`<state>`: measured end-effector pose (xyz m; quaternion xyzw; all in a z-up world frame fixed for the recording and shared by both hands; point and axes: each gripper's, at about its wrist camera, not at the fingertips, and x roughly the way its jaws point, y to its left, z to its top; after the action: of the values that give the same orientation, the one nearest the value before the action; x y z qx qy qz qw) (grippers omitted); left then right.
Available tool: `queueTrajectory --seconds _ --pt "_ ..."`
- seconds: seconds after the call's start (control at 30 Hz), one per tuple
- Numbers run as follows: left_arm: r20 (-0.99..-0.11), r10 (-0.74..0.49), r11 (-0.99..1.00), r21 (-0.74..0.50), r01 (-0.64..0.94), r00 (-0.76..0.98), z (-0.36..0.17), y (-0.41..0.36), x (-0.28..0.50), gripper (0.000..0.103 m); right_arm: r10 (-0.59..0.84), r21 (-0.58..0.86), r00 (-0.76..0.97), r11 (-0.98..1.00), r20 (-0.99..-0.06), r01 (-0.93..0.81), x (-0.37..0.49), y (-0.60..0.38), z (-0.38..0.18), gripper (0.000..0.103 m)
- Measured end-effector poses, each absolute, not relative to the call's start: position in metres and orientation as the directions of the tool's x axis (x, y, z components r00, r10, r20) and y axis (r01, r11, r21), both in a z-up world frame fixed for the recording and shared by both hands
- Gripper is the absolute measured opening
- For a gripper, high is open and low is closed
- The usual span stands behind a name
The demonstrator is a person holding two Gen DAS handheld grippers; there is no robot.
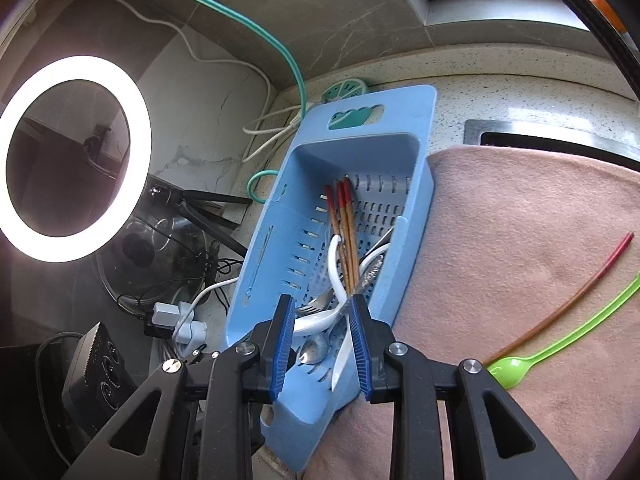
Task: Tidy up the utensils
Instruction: 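Carry the silver spoon into the blue basket and open the right gripper, then move both tools back over the chopstick and green spoon on the towel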
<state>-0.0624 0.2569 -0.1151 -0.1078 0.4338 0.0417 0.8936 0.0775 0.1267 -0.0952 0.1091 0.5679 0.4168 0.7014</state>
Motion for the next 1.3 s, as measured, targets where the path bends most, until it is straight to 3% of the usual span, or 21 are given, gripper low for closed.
queueTrajectory --seconds 0.17,0.3,0.87,1.1,1.3 --pt "-0.788 -0.046 0.982 -0.149 -0.119 0.614 -0.113 0.241 -0.051 0.031 0.702 0.629 0.064 0.671 -0.709 -0.391 0.087 0.087 -0.100 0.026" --pt "-0.789 -0.085 0.984 -0.163 -0.073 0.609 -0.113 0.228 -0.041 0.041 0.685 0.620 0.117 0.708 -0.719 -0.337 0.094 0.056 -0.105 0.026" --pt "-0.819 -0.208 0.976 -0.143 0.161 0.534 -0.128 0.162 0.003 0.041 0.490 0.483 0.179 0.872 -0.853 -0.085 0.124 -0.003 -0.170 0.026" --pt "-0.842 -0.229 0.968 -0.142 0.208 0.489 -0.135 0.154 0.021 0.037 0.438 0.436 0.168 0.899 -0.883 -0.053 0.134 0.009 -0.181 0.026" --pt "-0.843 -0.244 0.962 -0.147 0.232 0.479 -0.136 0.151 0.028 0.035 0.346 0.327 0.179 0.936 -0.921 -0.129 0.135 0.028 -0.179 0.025"
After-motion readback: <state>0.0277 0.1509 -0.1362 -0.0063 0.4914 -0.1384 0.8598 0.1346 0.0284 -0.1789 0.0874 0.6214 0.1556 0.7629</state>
